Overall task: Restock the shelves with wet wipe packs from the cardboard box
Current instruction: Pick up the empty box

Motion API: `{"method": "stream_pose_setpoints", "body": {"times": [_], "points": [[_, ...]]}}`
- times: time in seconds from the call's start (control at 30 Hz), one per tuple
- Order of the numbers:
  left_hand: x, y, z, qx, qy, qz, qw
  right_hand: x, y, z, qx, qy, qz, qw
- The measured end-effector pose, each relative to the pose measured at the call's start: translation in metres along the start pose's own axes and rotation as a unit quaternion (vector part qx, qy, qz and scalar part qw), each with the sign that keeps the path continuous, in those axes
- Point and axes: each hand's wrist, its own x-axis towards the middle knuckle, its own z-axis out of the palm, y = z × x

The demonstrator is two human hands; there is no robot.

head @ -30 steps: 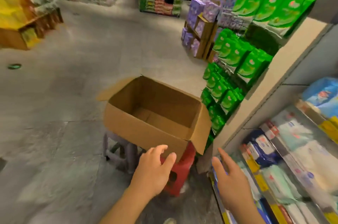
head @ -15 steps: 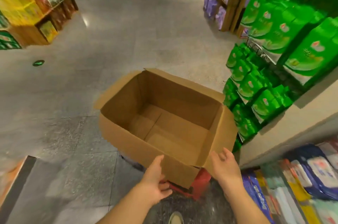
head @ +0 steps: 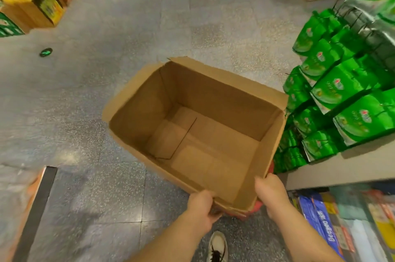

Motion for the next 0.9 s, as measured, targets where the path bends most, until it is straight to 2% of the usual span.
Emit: {"method": "stream_pose_setpoints", "body": {"times": [0.13,0.23,0.37,0.47,0.57,0.7,0.8,0.9], "points": [[-0.010,0.015,-0.016,-0.090,0.047,0.063,0.993,-0.019,-0.019,0.028,-0.046,-0.018,-0.052,0.997],[-0.028,0.039,-0.042,-0.098,0.052,0.138,0.984,-0.043,-0.045,0.057,-0.055,-0.033,-0.076,0.995],[-0.046,0.069,-0.105,-0.102,0.043,0.187,0.976,-0.081,-0.090,0.096,-0.093,-0.061,-0.102,0.989],[-0.052,0.087,-0.157,-0.111,0.046,0.205,0.971,-0.108,-0.123,0.126,-0.137,-0.082,-0.131,0.978],[-0.071,0.109,-0.213,-0.134,0.044,0.216,0.966,-0.131,-0.155,0.156,-0.085,-0.091,-0.163,0.979],[-0.097,0.140,-0.291,-0.149,0.026,0.243,0.958,-0.164,-0.215,0.185,-0.024,-0.037,-0.206,0.978],[-0.105,0.159,-0.344,-0.157,0.024,0.237,0.958,-0.195,-0.264,0.209,-0.028,-0.036,-0.211,0.977],[-0.111,0.177,-0.386,-0.140,0.041,0.235,0.961,-0.216,-0.303,0.232,-0.038,-0.032,-0.251,0.967]]}}
